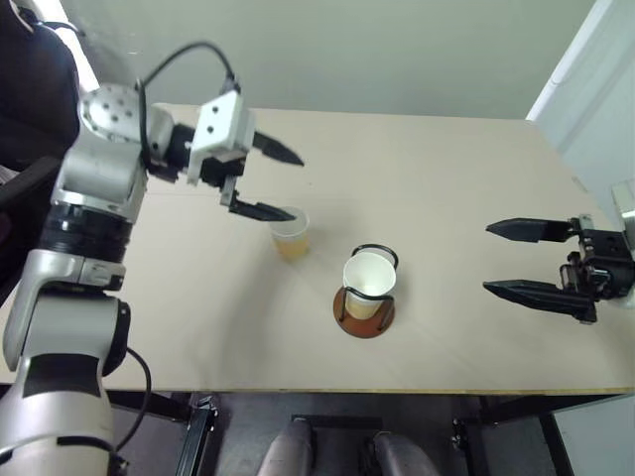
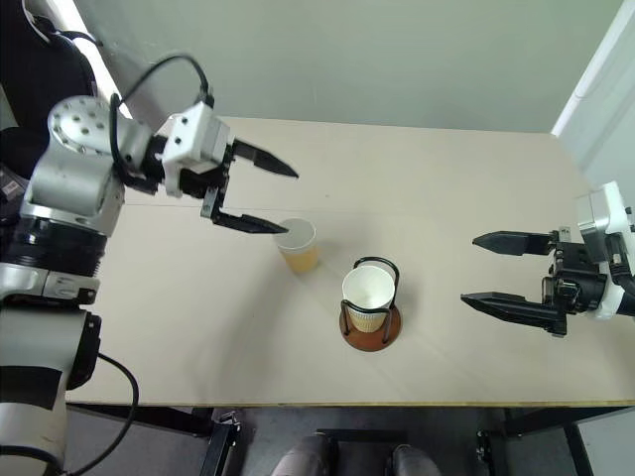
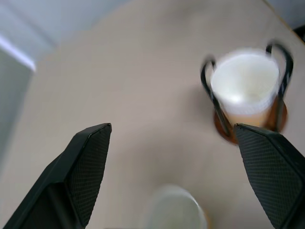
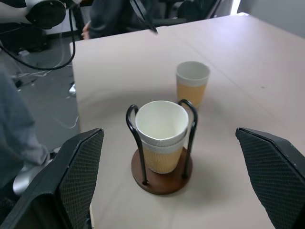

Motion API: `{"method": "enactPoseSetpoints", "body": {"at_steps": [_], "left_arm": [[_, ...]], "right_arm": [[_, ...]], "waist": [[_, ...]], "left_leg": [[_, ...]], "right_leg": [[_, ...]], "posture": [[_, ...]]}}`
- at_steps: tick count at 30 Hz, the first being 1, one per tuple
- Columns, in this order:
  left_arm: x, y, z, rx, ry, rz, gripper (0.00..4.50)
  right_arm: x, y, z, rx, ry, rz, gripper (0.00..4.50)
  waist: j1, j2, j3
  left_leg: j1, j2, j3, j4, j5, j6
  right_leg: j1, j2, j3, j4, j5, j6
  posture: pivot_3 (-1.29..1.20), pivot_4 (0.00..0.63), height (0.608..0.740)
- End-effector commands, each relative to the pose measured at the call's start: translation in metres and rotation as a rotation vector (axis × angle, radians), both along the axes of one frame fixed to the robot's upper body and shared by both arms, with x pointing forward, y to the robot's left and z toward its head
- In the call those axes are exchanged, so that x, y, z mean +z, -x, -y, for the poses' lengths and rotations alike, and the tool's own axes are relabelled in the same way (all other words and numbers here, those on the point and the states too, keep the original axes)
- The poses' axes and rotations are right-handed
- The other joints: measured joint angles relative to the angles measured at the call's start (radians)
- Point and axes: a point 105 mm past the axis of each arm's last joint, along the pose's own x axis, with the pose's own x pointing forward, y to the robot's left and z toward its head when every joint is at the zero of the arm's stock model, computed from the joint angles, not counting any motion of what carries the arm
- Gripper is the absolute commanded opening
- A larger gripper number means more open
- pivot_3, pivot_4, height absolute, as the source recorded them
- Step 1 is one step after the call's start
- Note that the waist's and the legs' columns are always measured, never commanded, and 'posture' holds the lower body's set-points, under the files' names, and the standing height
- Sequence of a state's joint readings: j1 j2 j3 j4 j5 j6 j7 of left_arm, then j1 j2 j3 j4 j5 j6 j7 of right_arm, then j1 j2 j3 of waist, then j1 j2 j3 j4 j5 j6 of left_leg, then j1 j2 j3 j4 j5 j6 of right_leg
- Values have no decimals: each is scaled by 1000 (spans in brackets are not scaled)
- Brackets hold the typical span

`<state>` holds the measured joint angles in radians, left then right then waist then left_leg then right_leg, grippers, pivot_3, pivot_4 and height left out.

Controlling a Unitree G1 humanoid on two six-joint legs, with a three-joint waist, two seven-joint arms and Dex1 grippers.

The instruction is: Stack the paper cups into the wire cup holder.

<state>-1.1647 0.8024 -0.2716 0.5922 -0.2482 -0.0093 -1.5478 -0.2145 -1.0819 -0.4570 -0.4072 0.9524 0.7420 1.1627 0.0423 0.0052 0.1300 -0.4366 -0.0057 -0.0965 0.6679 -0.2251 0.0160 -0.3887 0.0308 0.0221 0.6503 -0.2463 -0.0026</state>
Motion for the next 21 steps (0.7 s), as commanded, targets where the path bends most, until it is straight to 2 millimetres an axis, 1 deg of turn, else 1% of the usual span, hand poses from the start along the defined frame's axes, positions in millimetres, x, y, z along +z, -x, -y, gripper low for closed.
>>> {"method": "enactPoseSetpoints", "body": {"at_steps": [1, 5, 9, 12, 16, 19, 21], "left_arm": [[-4, -13, 0, 42, 9, 28, 4391], [-28, -20, 1, 53, -24, -23, 4391], [-41, -13, -1, 17, -68, -93, 4391], [-48, -13, -3, 20, -108, -88, 4391], [-56, -12, 2, -1, -141, -91, 4391], [-69, -17, 1, 19, -199, -64, 4391], [-74, -19, 2, 21, -208, -55, 4391]], "right_arm": [[9, -2, 1, 11, 14, 53, 4500], [9, -2, 3, 7, 26, 55, 4500], [10, -1, 5, -4, 35, 55, 4500], [10, 0, 5, -10, 35, 55, 4500], [9, 0, 5, -17, 36, 56, 4500], [10, 1, 4, -17, 35, 59, 4500], [10, 1, 4, -18, 36, 60, 4500]], "waist": [[3, 0, 0], [4, 0, 0], [-1, 0, 0], [-2, 0, 0], [-1, 0, 0], [0, 0, 0], [0, 0, 0]], "left_leg": [[0, 0, 0, 0, 0, 1], [0, -1, 1, 0, 1, 2], [-1, -1, 2, 0, 1, 1], [0, -1, 2, -1, 1, 1], [-1, -1, 3, 0, 1, 1], [-1, -1, 3, 0, 1, 2], [0, -1, 3, 0, 1, 2]], "right_leg": [[0, 0, 1, 0, 1, 1], [0, 0, 3, -1, 3, 2], [-2, 0, 3, -1, 4, 1], [-3, 0, 4, -1, 4, 1], [-2, 0, 4, -2, 4, 2], [-2, 0, 5, -2, 4, 2], [-2, 0, 5, -2, 4, 2]], "posture": [[0, 150, 740], [0, 150, 740], [0, 150, 740], [0, 150, 740], [0, 150, 740], [0, 150, 740], [0, 150, 740]]}}
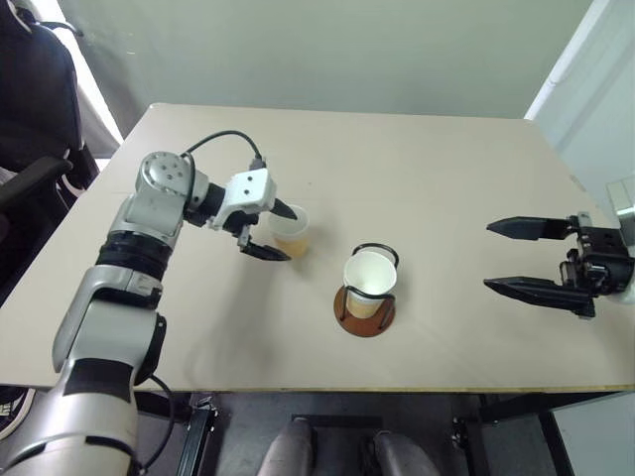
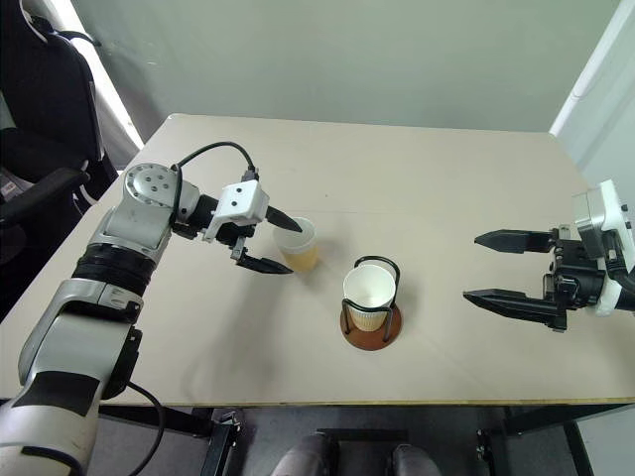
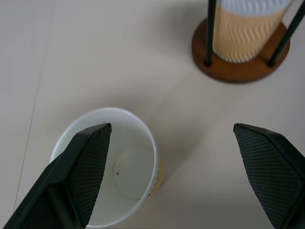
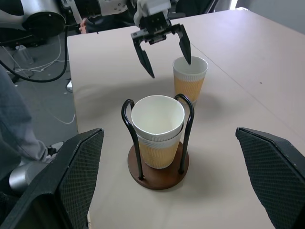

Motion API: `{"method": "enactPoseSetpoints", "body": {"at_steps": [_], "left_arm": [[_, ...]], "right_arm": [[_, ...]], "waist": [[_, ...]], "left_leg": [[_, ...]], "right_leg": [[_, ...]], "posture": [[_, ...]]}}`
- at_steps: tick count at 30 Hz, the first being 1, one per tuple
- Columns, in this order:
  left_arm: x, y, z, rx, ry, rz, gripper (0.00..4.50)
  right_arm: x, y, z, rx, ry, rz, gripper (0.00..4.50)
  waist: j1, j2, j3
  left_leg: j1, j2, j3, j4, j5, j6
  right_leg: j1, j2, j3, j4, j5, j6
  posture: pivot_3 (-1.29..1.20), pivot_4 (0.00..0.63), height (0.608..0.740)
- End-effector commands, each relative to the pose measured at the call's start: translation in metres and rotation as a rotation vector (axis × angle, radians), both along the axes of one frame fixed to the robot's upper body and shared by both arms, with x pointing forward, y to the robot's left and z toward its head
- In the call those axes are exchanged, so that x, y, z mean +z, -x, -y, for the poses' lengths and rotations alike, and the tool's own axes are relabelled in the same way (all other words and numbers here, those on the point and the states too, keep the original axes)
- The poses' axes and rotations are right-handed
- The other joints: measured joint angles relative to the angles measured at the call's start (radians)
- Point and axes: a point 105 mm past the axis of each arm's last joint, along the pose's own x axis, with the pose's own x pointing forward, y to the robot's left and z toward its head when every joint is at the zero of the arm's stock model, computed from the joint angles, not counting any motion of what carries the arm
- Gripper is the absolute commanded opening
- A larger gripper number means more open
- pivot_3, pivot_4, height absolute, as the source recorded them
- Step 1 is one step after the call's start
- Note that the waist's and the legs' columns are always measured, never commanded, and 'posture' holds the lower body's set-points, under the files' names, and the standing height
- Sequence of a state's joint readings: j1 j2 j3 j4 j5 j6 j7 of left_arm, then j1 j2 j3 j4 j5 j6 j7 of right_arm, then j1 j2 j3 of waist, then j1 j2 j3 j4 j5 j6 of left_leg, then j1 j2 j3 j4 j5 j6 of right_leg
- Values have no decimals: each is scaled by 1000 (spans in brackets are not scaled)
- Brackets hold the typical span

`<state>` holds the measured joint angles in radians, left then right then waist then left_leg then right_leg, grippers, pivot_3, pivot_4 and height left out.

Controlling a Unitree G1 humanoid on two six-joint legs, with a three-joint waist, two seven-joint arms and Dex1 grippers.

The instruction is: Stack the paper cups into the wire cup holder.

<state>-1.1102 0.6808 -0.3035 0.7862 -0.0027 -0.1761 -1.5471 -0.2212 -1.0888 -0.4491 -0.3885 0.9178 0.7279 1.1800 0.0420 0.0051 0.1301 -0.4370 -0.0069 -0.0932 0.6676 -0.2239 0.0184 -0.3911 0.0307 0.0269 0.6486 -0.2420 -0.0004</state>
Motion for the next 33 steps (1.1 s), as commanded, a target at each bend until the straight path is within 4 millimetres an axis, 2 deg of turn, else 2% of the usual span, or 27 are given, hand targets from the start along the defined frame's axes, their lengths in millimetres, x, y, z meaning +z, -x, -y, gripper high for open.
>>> {"method": "enactPoseSetpoints", "body": {"at_steps": [1, 3, 12, 14, 15, 20, 24, 26, 29, 33], "left_arm": [[-6, -5, 4, -6, -36, 56, 4229], [-12, -10, 6, 6, -59, 80, 3848], [-7, -16, 3, 27, -50, 116, 420], [-3, -16, 1, 28, -43, 120, 43], [-2, -16, 1, 28, -40, 121, 43], [64, 10, 31, -147, 182, 89, 43], [124, 58, 77, -402, 387, 75, 43], [143, 80, 96, -526, 411, 89, 43], [140, 96, 113, -625, 358, 92, 43], [108, 104, 118, -678, 225, 51, 43]], "right_arm": [[11, 4, 0, -6, 15, 53, 4500], [12, 5, 0, -9, 16, 56, 4500], [12, 5, 1, -18, 21, 61, 4500], [11, 5, 0, -20, 23, 61, 4500], [11, 4, 0, -21, 23, 61, 4500], [13, 4, 2, -24, 29, 65, 4500], [14, 2, 3, -29, 33, 70, 4500], [15, 1, 4, -30, 35, 72, 4500], [16, 0, 4, -34, 39, 78, 4500], [17, 2, 6, -48, 40, 87, 4500]], "waist": [[0, 0, 0], [0, 0, 0], [-1, 0, 0], [-1, 0, 0], [-1, 0, 0], [1, 0, 0], [5, 0, 0], [7, 0, 0], [5, 0, 0], [-3, 1, 0]], "left_leg": [[0, 0, 0, 0, 0, 0], [0, 0, 0, 0, 0, 1], [0, 0, 1, 0, 0, 1], [0, 0, 1, 0, 0, 1], [0, 0, 1, 0, 0, 1], [-2, 0, 1, 0, 0, 1], [-4, 0, 2, 1, 1, 0], [-5, 0, 3, 2, 2, -1], [-4, 0, 6, 4, 2, -1], [2, 2, 11, 3, 1, 1]], "right_leg": [[0, 0, 0, 0, 0, 0], [0, 0, 0, 0, 0, 1], [0, 0, 0, 0, 1, 1], [0, 0, 0, 0, 1, 1], [0, 0, 1, 0, 1, 1], [-1, 0, 1, 0, 1, 1], [-2, 0, 1, -2, 2, 3], [-1, 0, 1, -2, 2, 3], [-1, -1, 3, -2, 2, 4], [2, -1, 5, -1, 1, 5]], "posture": [[0, 150, 740], [0, 150, 740], [0, 150, 740], [0, 150, 740], [0, 150, 740], [0, 150, 740], [0, 150, 740], [0, 150, 740], [0, 150, 740], [0, 150, 740]]}}
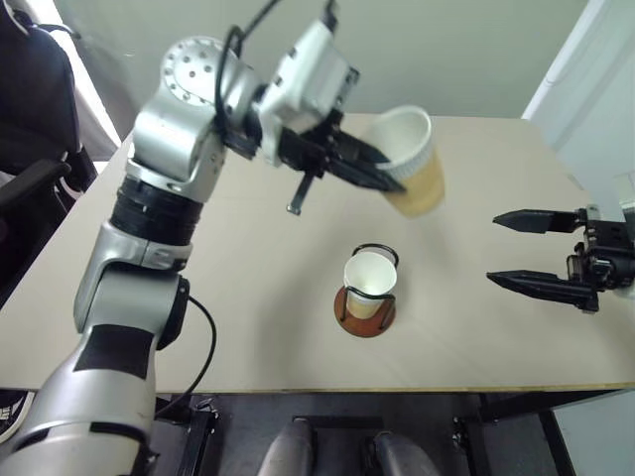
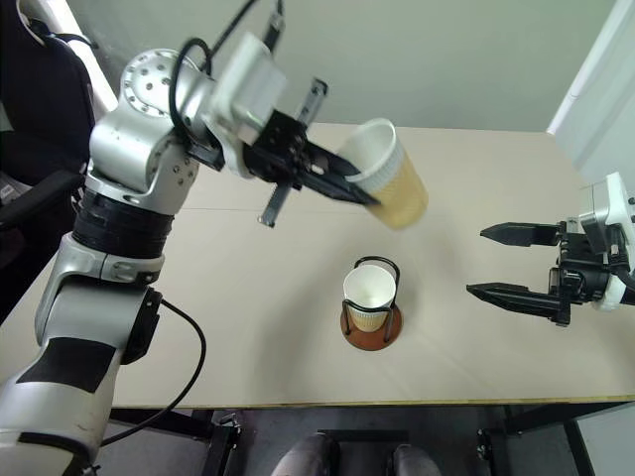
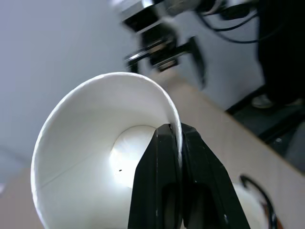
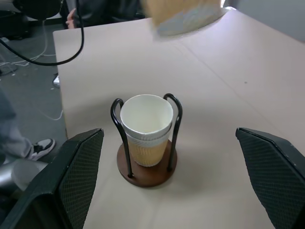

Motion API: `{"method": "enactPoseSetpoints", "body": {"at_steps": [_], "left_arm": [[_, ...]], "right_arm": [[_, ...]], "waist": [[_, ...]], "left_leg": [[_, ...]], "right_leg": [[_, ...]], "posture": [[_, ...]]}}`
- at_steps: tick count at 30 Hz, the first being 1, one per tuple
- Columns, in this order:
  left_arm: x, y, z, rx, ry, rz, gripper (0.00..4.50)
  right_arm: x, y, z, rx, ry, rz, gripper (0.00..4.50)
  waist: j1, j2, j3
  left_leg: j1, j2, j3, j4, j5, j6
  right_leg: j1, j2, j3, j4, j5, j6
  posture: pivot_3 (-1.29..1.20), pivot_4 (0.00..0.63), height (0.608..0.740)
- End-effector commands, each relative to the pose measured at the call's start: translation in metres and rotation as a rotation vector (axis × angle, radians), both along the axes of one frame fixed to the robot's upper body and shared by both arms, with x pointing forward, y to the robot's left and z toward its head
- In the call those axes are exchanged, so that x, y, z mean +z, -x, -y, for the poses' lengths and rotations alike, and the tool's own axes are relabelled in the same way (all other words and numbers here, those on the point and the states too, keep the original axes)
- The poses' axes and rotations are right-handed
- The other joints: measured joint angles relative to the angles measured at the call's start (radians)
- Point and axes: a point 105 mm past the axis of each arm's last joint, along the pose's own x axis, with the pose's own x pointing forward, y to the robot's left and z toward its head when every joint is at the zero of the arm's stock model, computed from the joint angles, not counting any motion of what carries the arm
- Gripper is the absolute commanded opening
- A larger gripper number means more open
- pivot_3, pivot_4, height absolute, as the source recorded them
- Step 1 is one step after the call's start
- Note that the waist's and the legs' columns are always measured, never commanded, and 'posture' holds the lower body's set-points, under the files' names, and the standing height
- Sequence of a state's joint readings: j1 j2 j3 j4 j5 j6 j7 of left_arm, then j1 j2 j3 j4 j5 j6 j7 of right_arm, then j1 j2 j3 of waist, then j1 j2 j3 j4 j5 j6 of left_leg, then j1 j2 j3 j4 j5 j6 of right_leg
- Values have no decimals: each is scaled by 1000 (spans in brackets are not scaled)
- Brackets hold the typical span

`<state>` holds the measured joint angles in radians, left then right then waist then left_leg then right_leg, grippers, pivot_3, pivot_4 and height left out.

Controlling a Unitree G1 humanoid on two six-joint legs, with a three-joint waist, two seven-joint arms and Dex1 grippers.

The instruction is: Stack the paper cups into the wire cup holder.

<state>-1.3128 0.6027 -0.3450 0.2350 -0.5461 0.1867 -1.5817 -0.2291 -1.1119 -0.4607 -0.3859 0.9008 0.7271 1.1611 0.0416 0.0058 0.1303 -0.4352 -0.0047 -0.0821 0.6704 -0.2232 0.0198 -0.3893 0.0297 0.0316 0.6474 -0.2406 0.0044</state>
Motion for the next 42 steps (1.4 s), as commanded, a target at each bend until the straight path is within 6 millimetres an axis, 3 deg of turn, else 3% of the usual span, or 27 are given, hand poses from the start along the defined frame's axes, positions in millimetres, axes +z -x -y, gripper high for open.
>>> {"method": "enactPoseSetpoints", "body": {"at_steps": [1, 5, 11, 18, 25, 28, 38, 39, 42], "left_arm": [[-25, 8, -2, -54, -124, 16, 43], [-48, 1, -12, -33, -224, 55, 43], [-64, -12, -15, -14, -298, 115, 43], [-81, -8, -14, -50, -337, 110, 43], [-79, -5, -14, -36, -330, 64, 43], [-82, -7, -14, -27, -339, 72, 669], [-76, -21, -9, 30, -280, 124, 4263], [-72, -23, -9, 45, -259, 120, 4460], [-45, -31, -11, 147, -93, 34, 4460]], "right_arm": [[12, 5, 3, -14, 13, 60, 4500], [10, 9, 5, -32, 14, 58, 4500], [10, 12, 5, -48, 12, 60, 4500], [10, 13, 6, -60, 13, 63, 4500], [9, 12, 6, -60, 12, 63, 4500], [9, 12, 6, -58, 11, 64, 4500], [7, 11, 4, -44, 9, 57, 4500], [7, 10, 3, -39, 9, 55, 4500], [4, 7, 1, -16, 17, 43, 4500]], "waist": [[-5, 0, 0], [-7, 1, 1], [-4, 1, 1], [-5, 1, 1], [-5, 1, 1], [-5, 1, 1], [-5, 1, 1], [-5, 1, 1], [-7, 1, 1]], "left_leg": [[0, 0, 1, 0, 0, 0], [0, 0, 1, 0, 0, 1], [0, 0, 0, 2, -2, 4], [-1, 0, 1, 2, -3, 5], [-2, 0, 1, 1, -3, 5], [-2, 0, 1, 1, -3, 5], [-2, 0, 1, 1, -3, 5], [-2, 0, 1, 1, -3, 5], [-2, 0, 1, 1, -3, 5]], "right_leg": [[0, 0, 0, 1, 0, 0], [-2, 0, 0, 4, 0, 0], [-2, 0, 1, 4, 1, -1], [-2, 0, 1, 3, 1, -1], [-2, 0, 1, 2, 1, -1], [-2, 0, 1, 2, 1, -1], [-2, 0, 1, 2, 1, -1], [-2, 0, 1, 2, 1, -1], [-2, 0, 1, 2, 1, -1]], "posture": [[0, 150, 740], [0, 150, 740], [0, 150, 740], [0, 150, 740], [0, 150, 740], [0, 150, 740], [0, 150, 740], [0, 150, 740], [0, 150, 740]]}}
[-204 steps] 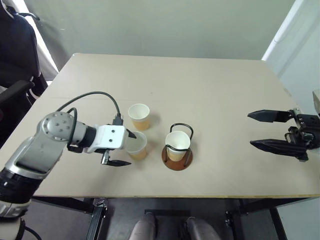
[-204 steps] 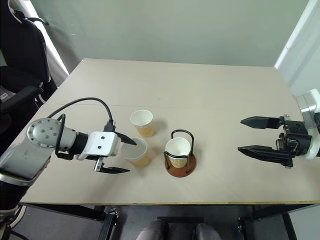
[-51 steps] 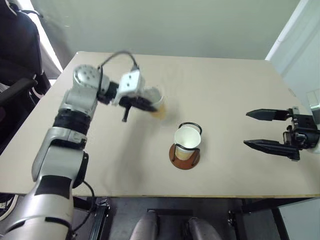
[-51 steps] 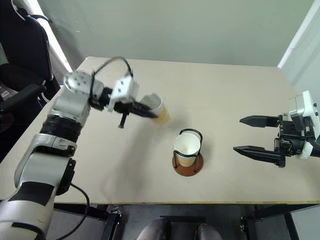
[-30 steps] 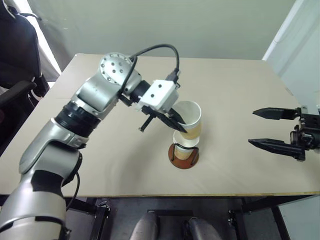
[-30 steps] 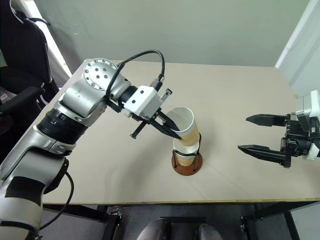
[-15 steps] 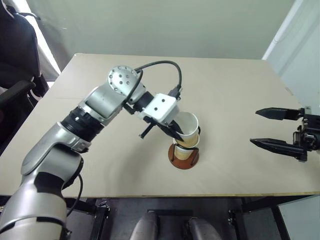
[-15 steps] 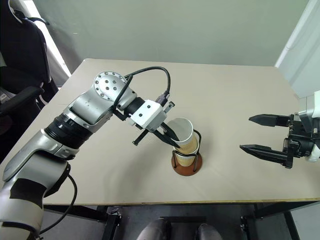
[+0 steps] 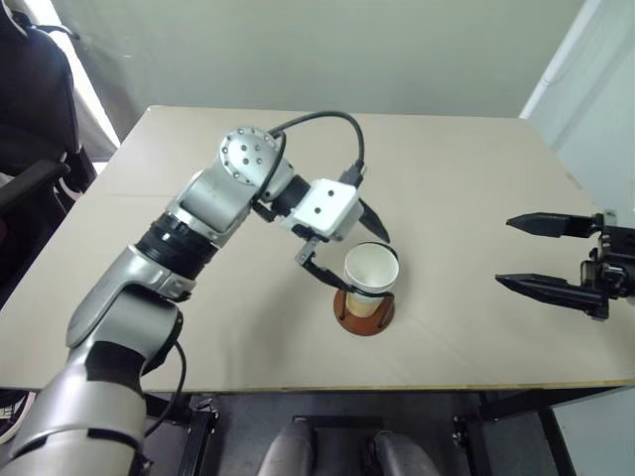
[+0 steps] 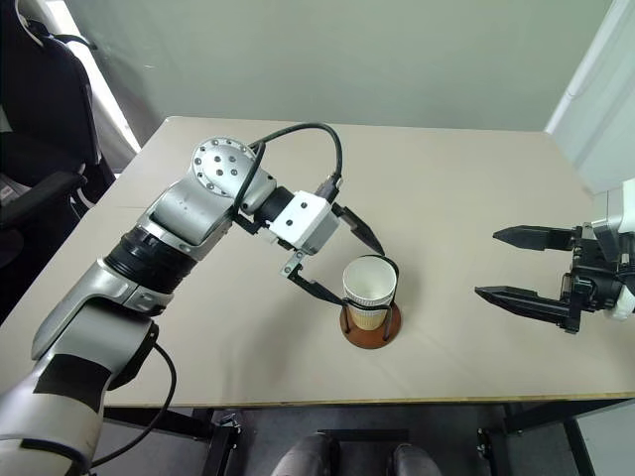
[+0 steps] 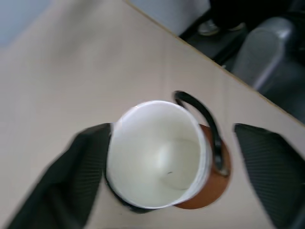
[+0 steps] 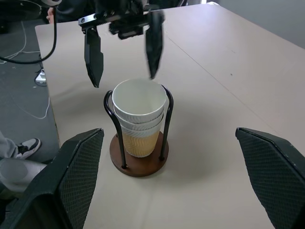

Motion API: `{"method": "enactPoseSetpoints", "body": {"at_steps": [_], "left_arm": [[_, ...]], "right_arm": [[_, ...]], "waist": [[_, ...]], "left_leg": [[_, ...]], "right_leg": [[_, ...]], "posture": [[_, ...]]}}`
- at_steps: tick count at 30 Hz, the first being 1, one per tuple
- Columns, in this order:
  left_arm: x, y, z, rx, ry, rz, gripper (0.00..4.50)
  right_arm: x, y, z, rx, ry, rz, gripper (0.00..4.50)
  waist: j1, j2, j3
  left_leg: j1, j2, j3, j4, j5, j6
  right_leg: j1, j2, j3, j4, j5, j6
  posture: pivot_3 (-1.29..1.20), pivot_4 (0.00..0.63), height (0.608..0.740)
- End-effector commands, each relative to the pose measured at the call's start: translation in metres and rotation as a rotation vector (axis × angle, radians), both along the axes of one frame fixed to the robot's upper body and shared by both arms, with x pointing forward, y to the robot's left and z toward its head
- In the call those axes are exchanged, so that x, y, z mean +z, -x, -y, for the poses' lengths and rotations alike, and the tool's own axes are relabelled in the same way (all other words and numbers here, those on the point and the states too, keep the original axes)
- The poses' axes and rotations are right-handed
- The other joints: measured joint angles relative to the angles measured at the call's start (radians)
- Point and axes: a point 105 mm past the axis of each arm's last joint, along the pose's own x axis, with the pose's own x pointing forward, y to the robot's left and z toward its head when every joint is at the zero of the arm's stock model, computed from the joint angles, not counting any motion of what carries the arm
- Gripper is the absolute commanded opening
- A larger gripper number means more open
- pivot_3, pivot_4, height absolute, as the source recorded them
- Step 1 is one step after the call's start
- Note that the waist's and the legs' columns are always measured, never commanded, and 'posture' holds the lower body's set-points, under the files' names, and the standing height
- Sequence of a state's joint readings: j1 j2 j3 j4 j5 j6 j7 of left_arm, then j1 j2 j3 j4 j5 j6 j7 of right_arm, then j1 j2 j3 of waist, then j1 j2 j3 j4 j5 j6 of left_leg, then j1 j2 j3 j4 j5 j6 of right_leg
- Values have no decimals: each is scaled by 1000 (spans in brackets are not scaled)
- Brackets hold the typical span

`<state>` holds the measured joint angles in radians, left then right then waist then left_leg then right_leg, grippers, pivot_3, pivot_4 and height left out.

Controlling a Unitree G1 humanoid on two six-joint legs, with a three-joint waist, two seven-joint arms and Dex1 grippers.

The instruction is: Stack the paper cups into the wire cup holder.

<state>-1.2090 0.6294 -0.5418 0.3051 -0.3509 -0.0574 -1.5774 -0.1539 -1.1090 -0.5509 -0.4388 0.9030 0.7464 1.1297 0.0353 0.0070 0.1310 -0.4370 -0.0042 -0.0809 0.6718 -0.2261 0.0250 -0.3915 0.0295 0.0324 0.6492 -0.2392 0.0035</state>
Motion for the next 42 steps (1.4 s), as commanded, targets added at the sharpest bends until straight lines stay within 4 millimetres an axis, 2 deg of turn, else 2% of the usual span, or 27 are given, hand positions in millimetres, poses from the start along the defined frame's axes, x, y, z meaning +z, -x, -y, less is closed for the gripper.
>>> {"method": "enactPoseSetpoints", "body": {"at_steps": [1, 3, 4, 5, 7, 8, 10, 11, 14, 16, 19, 22, 30, 34, 42], "left_arm": [[43, -8, -8, 120, 226, -93, 4460], [59, -16, -39, 241, 319, -197, 4460], [63, -21, -59, 316, 354, -210, 4460], [64, -27, -91, 437, 395, -231, 4460], [40, -27, -170, 729, 394, -266, 4460], [27, -19, -198, 831, 370, -290, 4460], [8, -4, -229, 944, 343, -337, 4460], [2, 3, -238, 975, 340, -354, 4460], [-12, 30, -247, 997, 311, -436, 4460], [-18, 45, -249, 1005, 293, -467, 4460], [-11, 55, -249, 1012, 337, -473, 4460], [-5, 59, -249, 1015, 364, -470, 4460], [-9, 65, -244, 1006, 337, -487, 4460], [-7, 63, -243, 1008, 338, -476, 4460], [-6, 61, -238, 1010, 347, -465, 4460]], "right_arm": [[2, -1, -6, 48, 10, 18, 4500], [1, -4, -7, 63, 15, 15, 4500], [1, -5, -6, 66, 18, 14, 4500], [0, -7, -4, 65, 22, 11, 4500], [-3, -10, 2, 69, 37, -17, 4500], [-6, -10, 4, 74, 44, -33, 4500], [-10, -11, 9, 83, 62, -59, 4500], [-12, -12, 11, 89, 72, -68, 4500], [-15, -17, 17, 93, 101, -80, 4500], [-14, -20, 21, 92, 111, -80, 4500], [-11, -23, 28, 92, 122, -81, 4500], [-9, -23, 31, 92, 125, -79, 4500], [-7, -22, 31, 114, 112, -86, 4500], [-6, -23, 30, 116, 113, -86, 4500], [-4, -25, 26, 122, 109, -79, 4500]], "waist": [[-2, 0, 0], [-4, 0, 0], [-8, 0, 0], [-16, 1, 0], [-36, 5, -3], [-47, 7, -4], [-56, 7, -4], [-52, 7, -4], [-18, 4, -4], [-5, 3, -4], [3, 3, -4], [1, 3, -4], [-22, 3, -4], [-26, 3, -4], [-26, 3, -4]], "left_leg": [[0, 0, 0, 0, 0, 0], [0, 0, 0, 0, 0, 0], [0, 0, 0, -1, 0, 0], [0, 0, 0, -2, 1, -1], [2, 0, 2, -5, 2, -4], [3, 0, 3, -8, 4, -7], [6, 1, 5, -10, 9, -15], [5, 2, 5, -10, 9, -15], [-1, 2, 4, -7, 7, -12], [-1, 1, 4, -4, 2, -4], [-1, -1, 4, -3, -5, 3], [0, -1, 4, -3, -3, 0], [11, 0, 4, -9, 3, -8], [12, 0, 4, -10, 2, -9], [10, 0, 4, -12, 1, -10]], "right_leg": [[0, 0, 0, 0, 0, 0], [0, 0, 0, 0, 0, 0], [-1, 0, 0, 0, 0, 0], [-1, 0, 0, 0, 0, 0], [-2, 0, 2, 0, 0, 0], [-3, 0, 3, -1, 0, 0], [-5, 2, 7, -1, -3, -1], [-5, 3, 7, -1, -5, 1], [-8, 2, 7, 1, -7, 0], [-9, 2, 7, 0, -6, -2], [-8, 0, 7, 0, -6, -4], [-7, 0, 7, 3, -3, -10], [-6, 0, 8, 17, -10, -27], [-7, 1, 8, 19, -8, -21], [-10, 1, 8, 18, -8, -21]], "posture": [[0, 150, 740], [0, 150, 740], [0, 150, 740], [0, 150, 740], [0, 150, 740], [0, 150, 740], [0, 150, 740], [0, 150, 740], [0, 150, 740], [0, 150, 740], [0, 150, 740], [0, 150, 740], [0, 150, 740], [0, 150, 740], [0, 150, 740]]}}
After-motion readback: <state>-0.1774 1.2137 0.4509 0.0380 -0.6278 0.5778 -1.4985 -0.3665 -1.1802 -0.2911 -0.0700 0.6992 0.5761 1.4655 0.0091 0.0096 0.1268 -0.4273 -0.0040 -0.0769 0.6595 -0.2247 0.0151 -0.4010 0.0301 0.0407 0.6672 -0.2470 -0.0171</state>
